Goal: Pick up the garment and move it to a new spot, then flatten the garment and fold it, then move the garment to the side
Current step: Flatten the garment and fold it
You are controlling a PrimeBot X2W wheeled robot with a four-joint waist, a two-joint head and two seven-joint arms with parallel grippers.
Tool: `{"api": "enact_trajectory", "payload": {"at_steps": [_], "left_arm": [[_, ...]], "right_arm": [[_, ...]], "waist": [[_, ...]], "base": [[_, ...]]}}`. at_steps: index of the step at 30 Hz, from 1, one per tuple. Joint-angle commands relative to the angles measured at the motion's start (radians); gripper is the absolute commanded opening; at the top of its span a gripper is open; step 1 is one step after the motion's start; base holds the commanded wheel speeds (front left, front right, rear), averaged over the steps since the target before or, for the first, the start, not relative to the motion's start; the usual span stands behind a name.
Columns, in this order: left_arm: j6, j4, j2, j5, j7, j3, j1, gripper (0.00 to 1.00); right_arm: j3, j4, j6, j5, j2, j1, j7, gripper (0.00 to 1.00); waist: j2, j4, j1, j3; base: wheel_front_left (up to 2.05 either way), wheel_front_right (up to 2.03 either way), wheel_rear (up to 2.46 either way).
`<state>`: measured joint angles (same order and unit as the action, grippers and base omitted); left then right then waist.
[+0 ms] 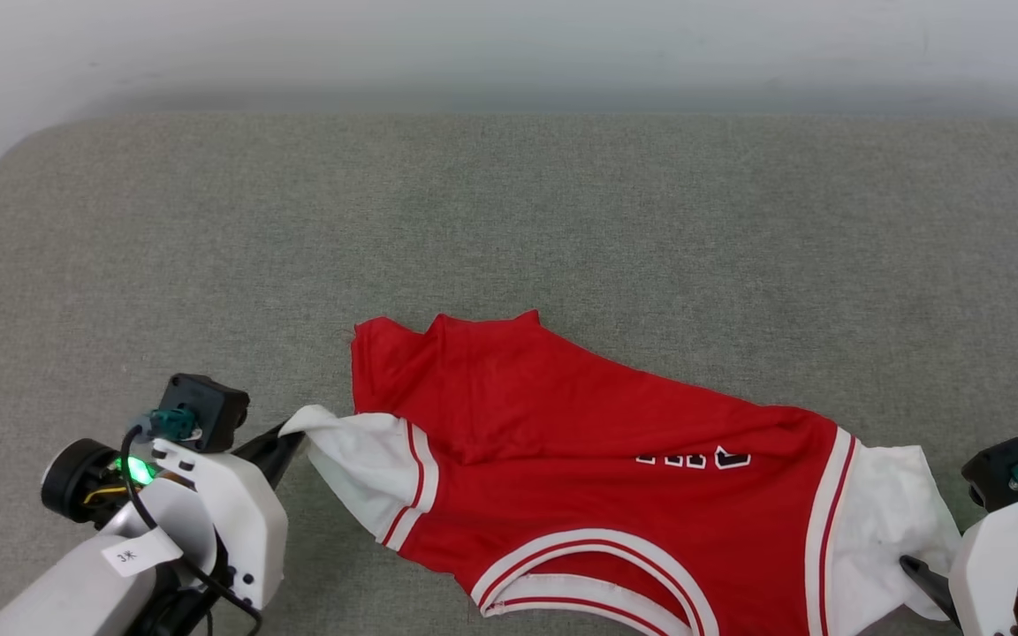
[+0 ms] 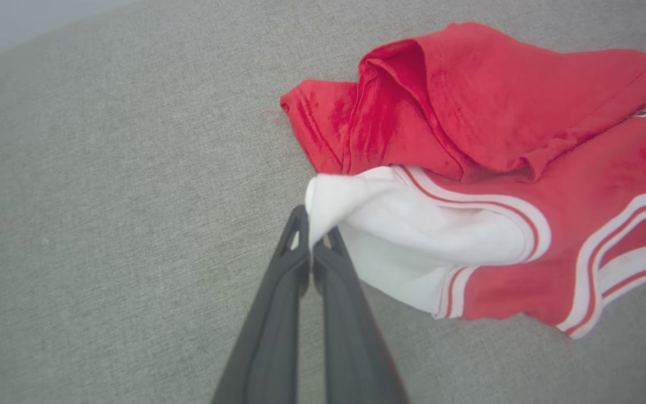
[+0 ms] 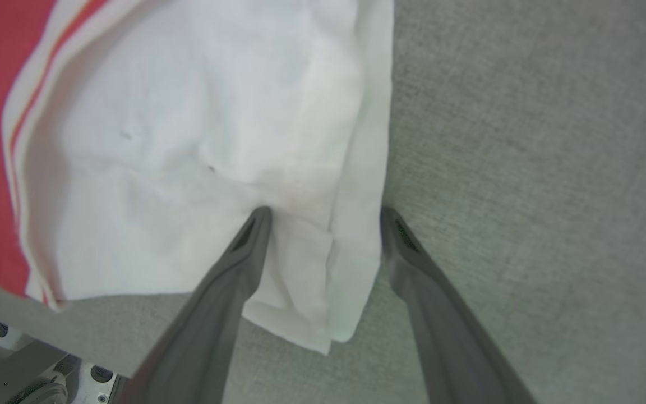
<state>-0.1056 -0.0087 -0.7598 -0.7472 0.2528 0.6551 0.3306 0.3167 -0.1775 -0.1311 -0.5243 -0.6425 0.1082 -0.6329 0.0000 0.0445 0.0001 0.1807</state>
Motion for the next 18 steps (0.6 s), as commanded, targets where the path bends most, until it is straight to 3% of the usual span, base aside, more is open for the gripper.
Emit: {"api": "enact_trajectory", "payload": {"at_steps": [1,8,9,10,15,18], "left_arm": [[0.001,-0.003,0.009,0.006,-0.007,0.004,0.011,0.00],[0.003,0.011,0.026,0.008,-0.023,0.026,-0.024,0.00],[0.002,0.013,0.027,0.006,-0.026,0.027,-0.028,0.00],[0.001,0.014,0.027,0.004,-0.028,0.028,-0.031,0.00],[-0.012,0.002,0.020,-0.005,-0.055,0.020,-0.068,0.00],[-0.028,-0.062,0.005,-0.028,-0.095,-0.012,-0.101,0.00]], "right_arm": [[0.031,-0.039,0.001,-0.009,0.015,0.004,0.011,1.00],[0.124,-0.159,-0.001,-0.060,0.073,0.014,0.129,1.00],[0.129,-0.163,-0.001,-0.066,0.072,0.016,0.153,0.45],[0.129,-0.165,-0.001,-0.067,0.065,0.021,0.178,0.00],[0.086,-0.152,0.001,-0.091,0.036,0.014,0.292,0.00],[0.020,-0.069,0.001,-0.113,0.019,-0.017,0.352,0.00]], "waist": [[0.0000,0.006,-0.0001,0.007],[0.0000,0.003,-0.0001,0.000],[0.0000,0.000,-0.0001,-0.006],[0.0000,-0.002,-0.0001,-0.013],[0.0000,-0.015,-0.0001,-0.064],[0.0000,-0.028,-0.0001,-0.118]], "base": [[0.00,0.00,0.00],[0.00,0.00,0.00],[0.00,0.00,0.00],[0.00,0.00,0.00],[0.00,0.00,0.00],[0.00,0.00,0.00]]}}
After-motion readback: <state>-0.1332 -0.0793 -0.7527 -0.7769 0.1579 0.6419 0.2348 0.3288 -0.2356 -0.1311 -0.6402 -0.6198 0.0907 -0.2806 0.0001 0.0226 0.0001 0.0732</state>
